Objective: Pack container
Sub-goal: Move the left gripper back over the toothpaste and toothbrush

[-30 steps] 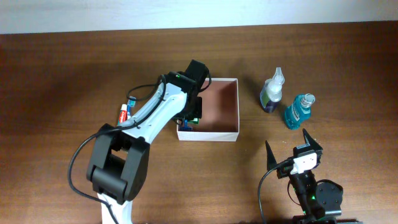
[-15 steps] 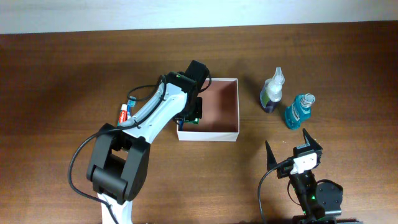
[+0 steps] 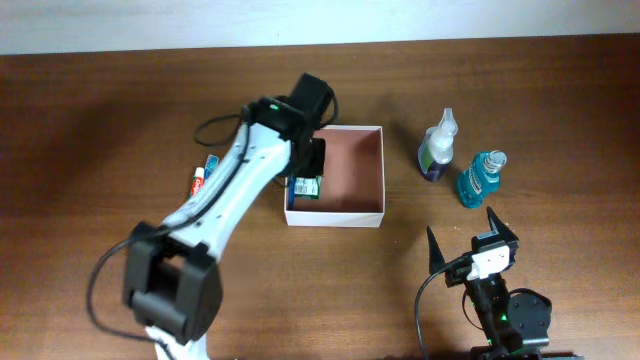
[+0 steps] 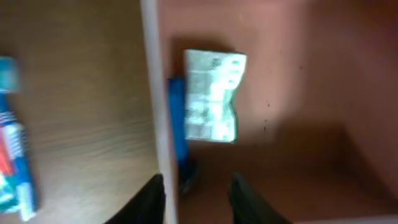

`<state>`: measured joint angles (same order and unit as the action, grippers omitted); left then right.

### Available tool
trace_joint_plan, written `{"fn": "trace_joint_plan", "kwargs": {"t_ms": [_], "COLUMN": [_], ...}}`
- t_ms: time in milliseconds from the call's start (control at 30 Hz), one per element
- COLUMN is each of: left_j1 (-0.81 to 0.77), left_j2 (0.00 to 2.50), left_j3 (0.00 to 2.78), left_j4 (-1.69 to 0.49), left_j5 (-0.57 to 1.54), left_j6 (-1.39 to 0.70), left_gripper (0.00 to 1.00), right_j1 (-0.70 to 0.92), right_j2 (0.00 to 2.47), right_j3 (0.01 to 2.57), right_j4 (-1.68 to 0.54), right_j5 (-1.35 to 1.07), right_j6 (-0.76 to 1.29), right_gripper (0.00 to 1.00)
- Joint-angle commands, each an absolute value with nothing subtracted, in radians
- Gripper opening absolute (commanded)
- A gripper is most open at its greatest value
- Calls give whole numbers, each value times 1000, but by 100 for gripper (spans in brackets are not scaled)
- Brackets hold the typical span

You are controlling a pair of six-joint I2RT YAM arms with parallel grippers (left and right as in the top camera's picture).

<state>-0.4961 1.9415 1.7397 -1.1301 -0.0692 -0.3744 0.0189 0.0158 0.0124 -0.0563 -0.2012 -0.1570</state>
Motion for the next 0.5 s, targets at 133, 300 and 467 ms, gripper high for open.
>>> {"fn": "trace_joint_plan", "kwargs": {"t_ms": [133,300,467], "left_j1": [-375,-289,-212], "left_j2": [1837,1838,1838], "left_j3": [1763,1755,1730], "left_j4": [-1284,-1330,-1333], "left_j5": [-202,-202,-190], "left_j6": [-280,-171,-57], "left_gripper": [46,61,67], "right_j1": [11,11,11], "right_j2": [9,9,9], "right_j3": [6,6,6], "right_j4": [-57,-57,-57], "right_j5": [-199,-199,-199], "right_j6": [-153,-153,-153], "right_gripper": [99,98,98]}}
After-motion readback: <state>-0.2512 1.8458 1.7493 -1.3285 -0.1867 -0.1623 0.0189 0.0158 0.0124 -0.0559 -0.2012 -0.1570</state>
